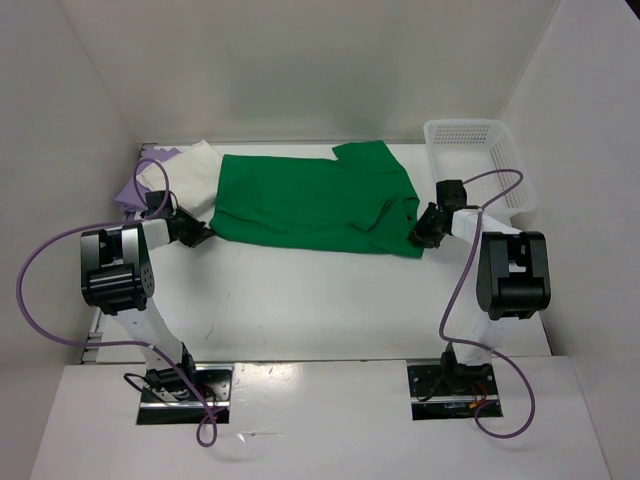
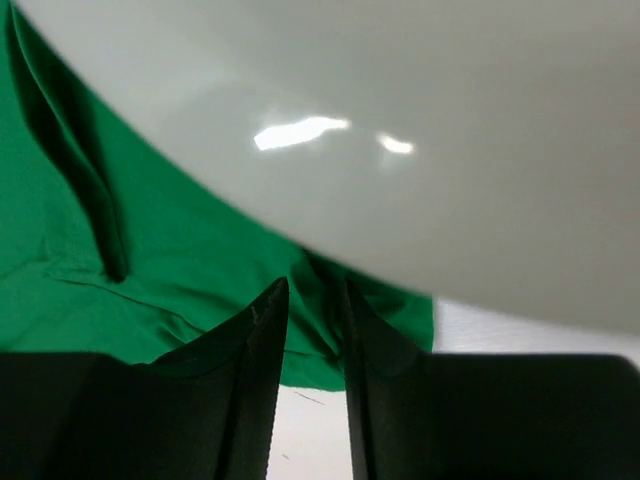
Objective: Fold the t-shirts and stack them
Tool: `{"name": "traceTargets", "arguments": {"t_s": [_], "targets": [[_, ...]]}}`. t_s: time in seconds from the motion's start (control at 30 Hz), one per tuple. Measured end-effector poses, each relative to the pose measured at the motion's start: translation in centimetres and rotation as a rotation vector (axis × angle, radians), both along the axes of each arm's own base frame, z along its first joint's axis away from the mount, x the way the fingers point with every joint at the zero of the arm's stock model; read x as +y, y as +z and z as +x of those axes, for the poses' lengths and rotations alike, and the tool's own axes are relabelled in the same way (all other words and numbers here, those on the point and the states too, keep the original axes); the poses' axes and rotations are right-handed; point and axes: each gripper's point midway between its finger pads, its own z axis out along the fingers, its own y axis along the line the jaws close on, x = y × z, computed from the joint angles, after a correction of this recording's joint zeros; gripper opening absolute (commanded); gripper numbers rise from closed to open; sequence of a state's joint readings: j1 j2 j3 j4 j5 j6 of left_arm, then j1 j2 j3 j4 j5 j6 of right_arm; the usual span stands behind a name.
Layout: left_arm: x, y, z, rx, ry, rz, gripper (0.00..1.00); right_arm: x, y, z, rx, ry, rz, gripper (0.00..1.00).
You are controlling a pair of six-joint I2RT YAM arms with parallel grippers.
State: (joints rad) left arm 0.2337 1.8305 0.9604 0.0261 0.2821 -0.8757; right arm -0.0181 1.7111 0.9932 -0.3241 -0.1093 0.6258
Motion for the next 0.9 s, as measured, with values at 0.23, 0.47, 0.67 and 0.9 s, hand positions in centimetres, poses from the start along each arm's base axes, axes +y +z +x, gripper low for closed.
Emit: {"name": "traceTargets", "arguments": {"t_s": [0.23,0.47,0.67,0.9], "targets": [[0.0,0.0,0.0,0.0,0.0,0.001,0.04,0.5,-0.1,0.0,-0.002,0.028,0.02,0.25],[0.0,0.0,0.0,0.0,0.0,0.001,0.04,0.7,0.0,0.0,0.0,0.035,0.031,0.28],[0.0,0.0,0.0,0.0,-0.001,0.0,0.04,0.8,0.4,0.1,0.001,0.042,0.037,0.04],[0.0,0.0,0.0,0.0,-0.001,0.0,0.04,1.0,2.3,1.5,-0.028,0.044,0.044,0.03]]}}
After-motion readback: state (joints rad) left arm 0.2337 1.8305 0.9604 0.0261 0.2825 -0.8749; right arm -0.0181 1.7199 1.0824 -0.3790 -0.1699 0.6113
